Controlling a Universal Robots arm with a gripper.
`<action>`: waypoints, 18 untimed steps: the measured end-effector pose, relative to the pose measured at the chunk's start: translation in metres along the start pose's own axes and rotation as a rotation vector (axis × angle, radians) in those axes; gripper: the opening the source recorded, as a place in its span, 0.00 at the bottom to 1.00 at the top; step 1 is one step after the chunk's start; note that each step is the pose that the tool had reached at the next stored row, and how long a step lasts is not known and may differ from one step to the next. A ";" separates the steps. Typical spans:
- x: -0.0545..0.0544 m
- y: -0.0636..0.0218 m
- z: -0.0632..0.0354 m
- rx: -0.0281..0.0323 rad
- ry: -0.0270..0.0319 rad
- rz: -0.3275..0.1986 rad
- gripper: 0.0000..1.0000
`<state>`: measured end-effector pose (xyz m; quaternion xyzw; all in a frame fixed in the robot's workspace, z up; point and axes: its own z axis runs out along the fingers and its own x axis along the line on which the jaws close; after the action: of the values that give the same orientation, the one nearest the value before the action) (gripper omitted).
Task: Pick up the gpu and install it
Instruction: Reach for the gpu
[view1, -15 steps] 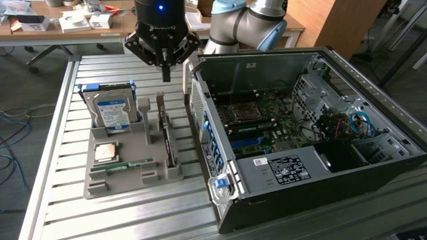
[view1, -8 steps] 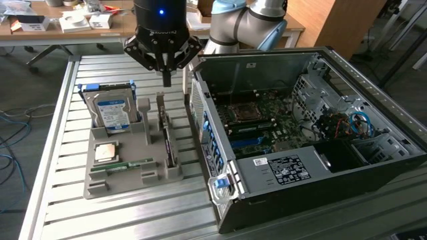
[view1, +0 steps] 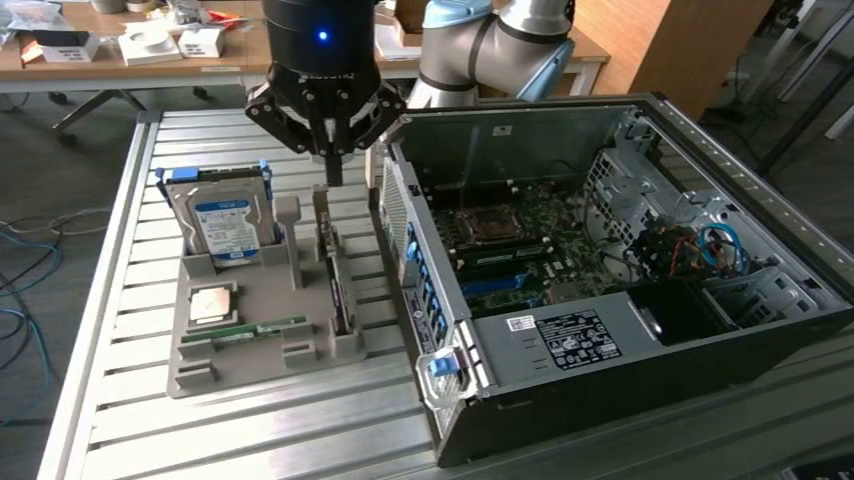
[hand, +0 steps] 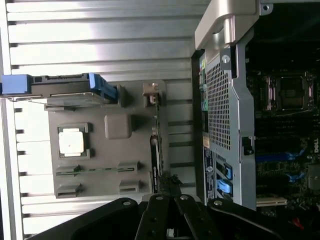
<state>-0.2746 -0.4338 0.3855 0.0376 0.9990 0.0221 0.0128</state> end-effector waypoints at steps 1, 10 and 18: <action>0.000 -0.0022 -0.0001 0.0000 0.0001 0.000 0.11; 0.008 -0.0089 -0.0001 0.0000 0.0000 0.000 0.11; 0.008 -0.0089 -0.0001 0.0001 0.0001 0.000 0.23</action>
<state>-0.2831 -0.4421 0.3850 0.0376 0.9990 0.0221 0.0128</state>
